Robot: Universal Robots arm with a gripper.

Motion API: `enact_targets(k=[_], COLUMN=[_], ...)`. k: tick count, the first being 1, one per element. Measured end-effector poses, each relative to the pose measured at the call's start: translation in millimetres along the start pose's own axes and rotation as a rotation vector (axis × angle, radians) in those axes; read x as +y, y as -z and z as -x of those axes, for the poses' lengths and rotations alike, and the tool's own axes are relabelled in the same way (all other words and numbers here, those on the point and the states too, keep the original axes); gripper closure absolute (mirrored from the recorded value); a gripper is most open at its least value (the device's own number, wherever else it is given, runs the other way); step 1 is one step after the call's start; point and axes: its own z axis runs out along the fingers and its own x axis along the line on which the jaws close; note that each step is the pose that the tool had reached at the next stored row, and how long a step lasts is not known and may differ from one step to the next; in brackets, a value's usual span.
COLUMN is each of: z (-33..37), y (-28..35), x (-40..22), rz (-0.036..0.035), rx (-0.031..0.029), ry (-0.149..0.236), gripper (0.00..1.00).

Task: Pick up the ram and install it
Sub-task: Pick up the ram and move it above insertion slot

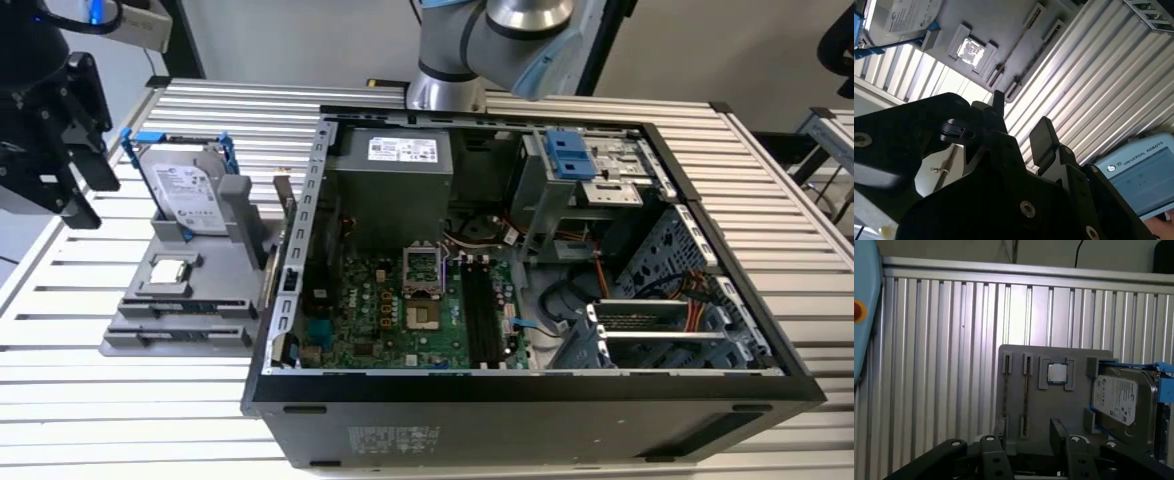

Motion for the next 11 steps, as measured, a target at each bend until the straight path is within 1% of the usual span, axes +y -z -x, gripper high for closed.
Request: enact_targets(k=[5,8,10,11], z=[-0.3,-0.5,-0.6,-0.7], y=[-9.1,-14.6,-18.2,-19.8], x=[-0.3,-0.5,-0.6,-0.7], rz=[-0.0031,-0.0034,-0.0060,-0.0085], rx=[0.0001,0.0004,0.0005,0.0006], ry=[0.000,0.000,0.000,0.000], gripper=[0.00,0.00,0.00,0.00])
